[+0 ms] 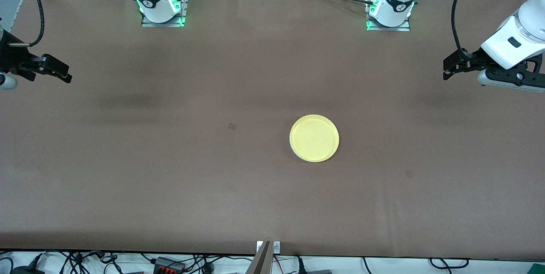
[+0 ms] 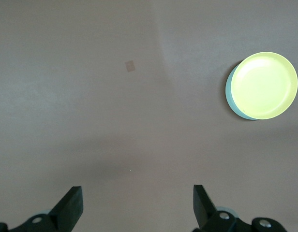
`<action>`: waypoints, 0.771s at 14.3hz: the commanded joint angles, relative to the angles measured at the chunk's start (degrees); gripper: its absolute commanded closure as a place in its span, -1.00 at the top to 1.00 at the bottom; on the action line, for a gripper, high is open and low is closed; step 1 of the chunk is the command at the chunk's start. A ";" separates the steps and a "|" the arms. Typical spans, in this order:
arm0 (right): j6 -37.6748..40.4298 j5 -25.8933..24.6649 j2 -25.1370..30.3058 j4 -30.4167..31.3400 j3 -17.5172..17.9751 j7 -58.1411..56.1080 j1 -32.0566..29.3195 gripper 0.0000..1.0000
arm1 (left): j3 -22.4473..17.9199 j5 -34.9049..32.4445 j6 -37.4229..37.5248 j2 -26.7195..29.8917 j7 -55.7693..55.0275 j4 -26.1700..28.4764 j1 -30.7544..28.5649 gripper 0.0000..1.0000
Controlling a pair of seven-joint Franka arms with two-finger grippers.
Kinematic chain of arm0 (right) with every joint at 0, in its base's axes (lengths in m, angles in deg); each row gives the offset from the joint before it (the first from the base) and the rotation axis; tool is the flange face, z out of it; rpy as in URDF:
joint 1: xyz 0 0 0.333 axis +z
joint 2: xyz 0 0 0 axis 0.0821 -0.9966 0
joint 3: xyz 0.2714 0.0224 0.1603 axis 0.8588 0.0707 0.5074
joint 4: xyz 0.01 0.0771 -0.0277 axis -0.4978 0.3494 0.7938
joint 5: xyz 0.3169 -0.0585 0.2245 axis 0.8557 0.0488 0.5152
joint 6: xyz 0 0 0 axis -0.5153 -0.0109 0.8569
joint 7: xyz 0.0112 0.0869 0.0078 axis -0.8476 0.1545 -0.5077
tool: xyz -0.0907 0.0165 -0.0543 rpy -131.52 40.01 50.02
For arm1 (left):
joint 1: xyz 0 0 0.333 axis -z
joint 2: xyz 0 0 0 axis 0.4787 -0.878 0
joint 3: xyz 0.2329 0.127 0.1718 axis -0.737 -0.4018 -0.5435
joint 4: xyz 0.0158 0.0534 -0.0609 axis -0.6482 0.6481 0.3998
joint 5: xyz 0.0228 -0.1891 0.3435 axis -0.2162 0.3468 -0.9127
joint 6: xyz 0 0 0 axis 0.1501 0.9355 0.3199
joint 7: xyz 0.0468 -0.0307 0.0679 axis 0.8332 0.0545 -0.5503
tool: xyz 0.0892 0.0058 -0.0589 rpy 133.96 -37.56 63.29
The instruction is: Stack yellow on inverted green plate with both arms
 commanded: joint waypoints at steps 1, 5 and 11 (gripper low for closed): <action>0.32 -0.90 0.53 0.04 0.03 -0.11 0.57 1.00 | 0.31 -1.39 1.21 -0.60 -0.35 -1.67 0.01 1.00; 0.32 -0.90 0.45 -0.05 -0.06 -0.64 0.39 1.00 | 0.31 -1.47 1.21 -0.60 -0.35 -1.67 0.01 1.00; 0.67 -0.81 0.53 0.21 -0.06 -0.37 0.66 1.00 | 0.31 -1.47 1.30 -0.60 -0.27 -1.67 0.01 1.00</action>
